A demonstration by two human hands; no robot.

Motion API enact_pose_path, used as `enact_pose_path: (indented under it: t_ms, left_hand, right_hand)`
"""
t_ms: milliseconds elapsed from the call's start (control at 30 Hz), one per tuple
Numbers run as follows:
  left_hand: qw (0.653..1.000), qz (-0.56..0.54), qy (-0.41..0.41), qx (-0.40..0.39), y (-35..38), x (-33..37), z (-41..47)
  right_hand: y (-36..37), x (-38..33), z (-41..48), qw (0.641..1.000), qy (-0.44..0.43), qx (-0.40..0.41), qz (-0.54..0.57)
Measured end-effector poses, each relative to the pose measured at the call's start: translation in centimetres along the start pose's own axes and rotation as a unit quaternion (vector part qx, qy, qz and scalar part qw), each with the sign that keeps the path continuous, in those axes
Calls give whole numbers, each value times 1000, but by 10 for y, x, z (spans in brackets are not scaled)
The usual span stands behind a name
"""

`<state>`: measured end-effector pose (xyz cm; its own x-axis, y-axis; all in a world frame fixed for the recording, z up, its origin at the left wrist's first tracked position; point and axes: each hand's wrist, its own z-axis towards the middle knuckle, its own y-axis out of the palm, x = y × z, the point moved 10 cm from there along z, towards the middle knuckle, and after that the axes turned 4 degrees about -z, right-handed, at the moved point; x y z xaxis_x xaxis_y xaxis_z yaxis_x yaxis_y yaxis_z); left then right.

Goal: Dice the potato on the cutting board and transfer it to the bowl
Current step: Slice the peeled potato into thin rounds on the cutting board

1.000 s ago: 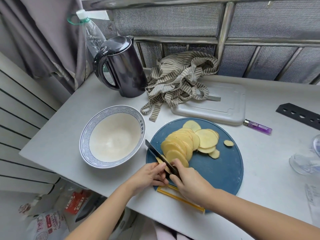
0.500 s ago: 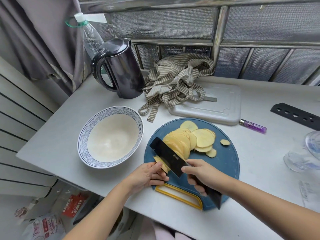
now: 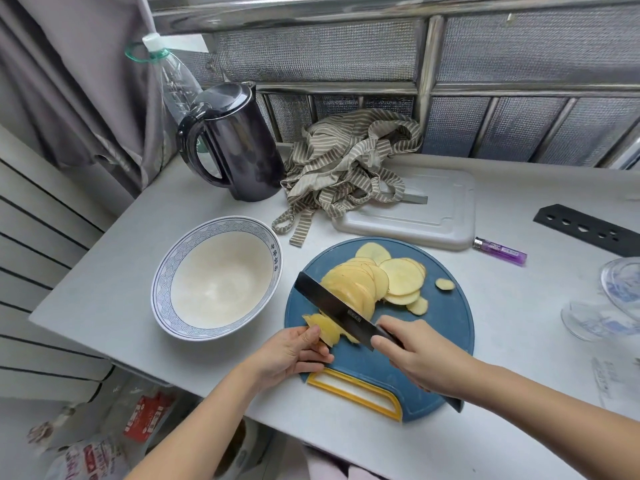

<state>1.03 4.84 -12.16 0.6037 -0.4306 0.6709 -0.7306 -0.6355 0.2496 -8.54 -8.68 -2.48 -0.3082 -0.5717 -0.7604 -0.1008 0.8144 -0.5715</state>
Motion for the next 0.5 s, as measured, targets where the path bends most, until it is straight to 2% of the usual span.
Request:
enact_pose_path:
  t_ms: [67,200,367,433,500]
  left_hand:
    - [1000,2,0,3,0,1,0]
    - [999,-1,12,34,-1,4,2]
    - [977,153,77,126,-10,32,-5]
    - [947,225,140,182,-18,53,-14]
    - [871,371,224,233,-18,80,-25]
  right_hand:
    - [-1,-1,-2,1000,-6,9,-24]
    - [-11,4,-3,999,0,37,-5]
    - [-34,10,-7,997,0,83,10]
    - [-41,14,-8,995,7,96,22]
    - [-45,18,-11,994,15,104,43]
